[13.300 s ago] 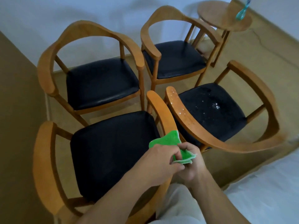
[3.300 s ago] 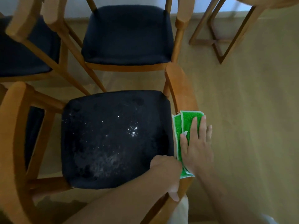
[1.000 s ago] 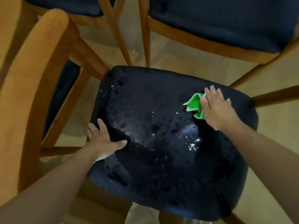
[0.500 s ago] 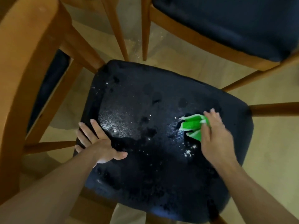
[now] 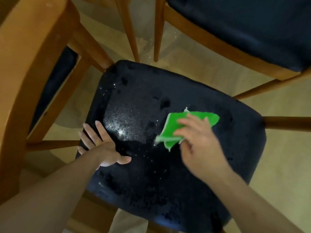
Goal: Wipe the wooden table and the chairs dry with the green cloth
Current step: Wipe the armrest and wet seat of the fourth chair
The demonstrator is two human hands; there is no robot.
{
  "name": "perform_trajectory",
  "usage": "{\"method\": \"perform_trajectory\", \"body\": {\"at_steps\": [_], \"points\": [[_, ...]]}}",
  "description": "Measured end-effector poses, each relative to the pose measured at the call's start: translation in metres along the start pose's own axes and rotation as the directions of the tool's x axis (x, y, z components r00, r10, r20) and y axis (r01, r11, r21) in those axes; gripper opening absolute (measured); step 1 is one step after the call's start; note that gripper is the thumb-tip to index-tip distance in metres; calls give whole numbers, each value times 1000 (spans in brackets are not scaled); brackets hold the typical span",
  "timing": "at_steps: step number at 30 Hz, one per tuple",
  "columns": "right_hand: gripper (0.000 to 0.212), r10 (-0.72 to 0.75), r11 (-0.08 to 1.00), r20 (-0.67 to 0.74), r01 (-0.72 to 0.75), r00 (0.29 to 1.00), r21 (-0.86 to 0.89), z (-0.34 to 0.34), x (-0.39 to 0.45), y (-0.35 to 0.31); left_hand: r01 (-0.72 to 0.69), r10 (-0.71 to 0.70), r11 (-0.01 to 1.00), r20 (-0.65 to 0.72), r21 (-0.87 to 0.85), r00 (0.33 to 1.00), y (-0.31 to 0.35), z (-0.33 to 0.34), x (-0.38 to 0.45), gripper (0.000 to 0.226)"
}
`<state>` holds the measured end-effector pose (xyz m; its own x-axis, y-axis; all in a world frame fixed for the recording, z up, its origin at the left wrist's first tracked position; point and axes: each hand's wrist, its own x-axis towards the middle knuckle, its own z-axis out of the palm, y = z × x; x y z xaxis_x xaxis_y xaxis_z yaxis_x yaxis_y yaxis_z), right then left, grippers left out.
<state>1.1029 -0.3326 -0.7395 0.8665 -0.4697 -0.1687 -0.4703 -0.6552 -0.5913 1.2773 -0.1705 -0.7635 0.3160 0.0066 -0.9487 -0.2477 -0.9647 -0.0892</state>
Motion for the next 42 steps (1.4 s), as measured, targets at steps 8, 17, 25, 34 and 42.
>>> {"method": "perform_trajectory", "body": {"at_steps": [8,17,25,34,42], "points": [[45,82,955,307,-162,948,247,32,-26,-12,-10,10,1000,-2,-5,1000,-4,1,3,146],[26,285,954,263,-247,922,-170,14,9,16,-5,5,1000,-8,-10,1000,-3,0,1,144],[28,220,966,-252,-174,942,191,-45,20,38,2,-2,1000,1,-1,1000,-1,0,2,144],[34,129,991,151,-123,980,-49,32,-16,27,0,0,1000,2,-8,1000,0,-2,0,144],[55,-76,830,290,222,954,-512,39,35,93,-12,12,1000,6,-16,1000,-3,2,8,145]]}}
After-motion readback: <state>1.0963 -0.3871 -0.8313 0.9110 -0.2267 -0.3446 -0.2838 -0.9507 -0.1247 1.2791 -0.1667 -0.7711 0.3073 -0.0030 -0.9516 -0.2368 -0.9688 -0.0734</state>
